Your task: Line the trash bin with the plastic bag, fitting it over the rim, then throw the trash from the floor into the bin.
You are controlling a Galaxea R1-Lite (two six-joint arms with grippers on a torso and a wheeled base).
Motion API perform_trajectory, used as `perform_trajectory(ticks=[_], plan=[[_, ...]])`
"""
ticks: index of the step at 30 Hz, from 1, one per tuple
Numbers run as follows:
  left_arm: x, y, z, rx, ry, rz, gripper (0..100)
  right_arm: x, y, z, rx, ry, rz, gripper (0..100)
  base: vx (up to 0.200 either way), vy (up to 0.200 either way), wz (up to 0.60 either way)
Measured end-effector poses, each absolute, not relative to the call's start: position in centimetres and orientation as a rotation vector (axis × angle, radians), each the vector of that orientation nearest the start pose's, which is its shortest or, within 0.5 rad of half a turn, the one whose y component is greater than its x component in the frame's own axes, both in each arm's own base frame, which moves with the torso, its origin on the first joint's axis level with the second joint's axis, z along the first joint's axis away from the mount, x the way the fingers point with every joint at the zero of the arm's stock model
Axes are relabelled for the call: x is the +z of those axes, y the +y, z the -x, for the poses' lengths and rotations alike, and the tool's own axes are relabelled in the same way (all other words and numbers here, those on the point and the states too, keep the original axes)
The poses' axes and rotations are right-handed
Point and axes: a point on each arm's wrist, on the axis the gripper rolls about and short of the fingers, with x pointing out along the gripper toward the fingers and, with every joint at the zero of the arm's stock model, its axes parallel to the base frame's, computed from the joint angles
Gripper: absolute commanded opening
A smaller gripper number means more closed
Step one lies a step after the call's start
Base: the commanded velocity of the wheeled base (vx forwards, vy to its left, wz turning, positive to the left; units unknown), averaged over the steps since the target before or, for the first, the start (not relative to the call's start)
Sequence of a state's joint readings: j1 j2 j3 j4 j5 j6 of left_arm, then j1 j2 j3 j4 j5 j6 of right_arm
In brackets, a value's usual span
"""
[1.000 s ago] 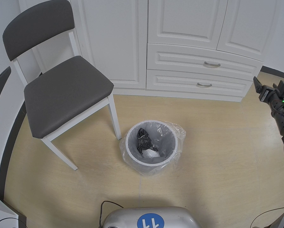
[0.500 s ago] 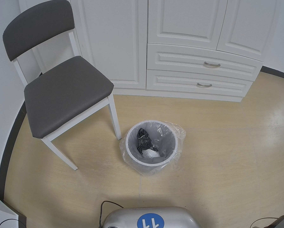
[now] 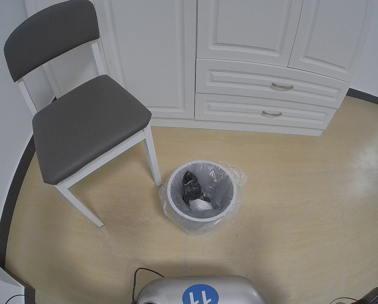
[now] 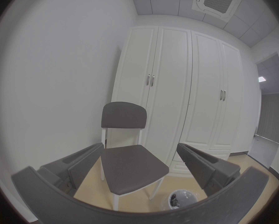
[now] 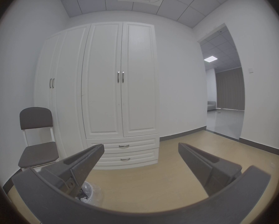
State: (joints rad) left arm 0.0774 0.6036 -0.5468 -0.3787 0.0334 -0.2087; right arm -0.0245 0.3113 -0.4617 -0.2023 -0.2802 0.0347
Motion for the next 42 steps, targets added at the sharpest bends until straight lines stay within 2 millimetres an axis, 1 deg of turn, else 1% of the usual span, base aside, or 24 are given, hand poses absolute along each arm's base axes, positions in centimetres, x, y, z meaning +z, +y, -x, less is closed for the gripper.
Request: perform_trajectory(ticks=[4,8,13,16,21,27,33,35,38,42], plan=[[25.8,0.0,-0.5,0.028,-0.331,0.203,100,21.0,-0.6,5.9,-0.313,-0.369,-0.085,100,0.0,0.0,0.0],[24.9,0.0,1.3,-0.024,-0.342,0.207,100,20.4,-0.7,7.6,-0.324,-0.426,-0.103,100,0.0,0.0,0.0],[24.7,0.0,2.7,-0.049,-0.384,0.206,100,20.1,-0.7,8.5,-0.28,-0.467,-0.103,100,0.0,0.0,0.0],[24.8,-0.1,3.1,-0.071,-0.403,0.201,100,20.0,-0.5,8.8,-0.217,-0.478,-0.089,100,0.0,0.0,0.0],[25.6,-0.2,4.0,-0.116,-0.447,0.176,100,19.9,-0.4,8.9,-0.164,-0.49,-0.072,100,0.0,0.0,0.0],[27.0,-0.2,5.4,-0.099,-0.522,0.099,100,20.7,-0.4,9.6,-0.149,-0.552,-0.067,100,0.0,0.0,0.0],[29.1,-0.3,7.7,-0.084,-0.613,0.062,100,22.2,-0.3,11.2,-0.116,-0.641,-0.007,100,0.0,0.0,0.0],[29.2,-0.3,8.3,-0.079,-0.601,0.06,100,22.6,-0.3,11.7,-0.116,-0.67,-0.001,100,0.0,0.0,0.0],[29.1,-0.3,9.5,-0.076,-0.583,0.059,100,23.6,-0.2,12.7,-0.118,-0.76,0.002,100,0.0,0.0,0.0],[28.4,-0.3,11.3,-0.077,-0.591,0.059,100,24.3,-0.2,13.6,-0.114,-0.831,0.004,100,0.0,0.0,0.0]])
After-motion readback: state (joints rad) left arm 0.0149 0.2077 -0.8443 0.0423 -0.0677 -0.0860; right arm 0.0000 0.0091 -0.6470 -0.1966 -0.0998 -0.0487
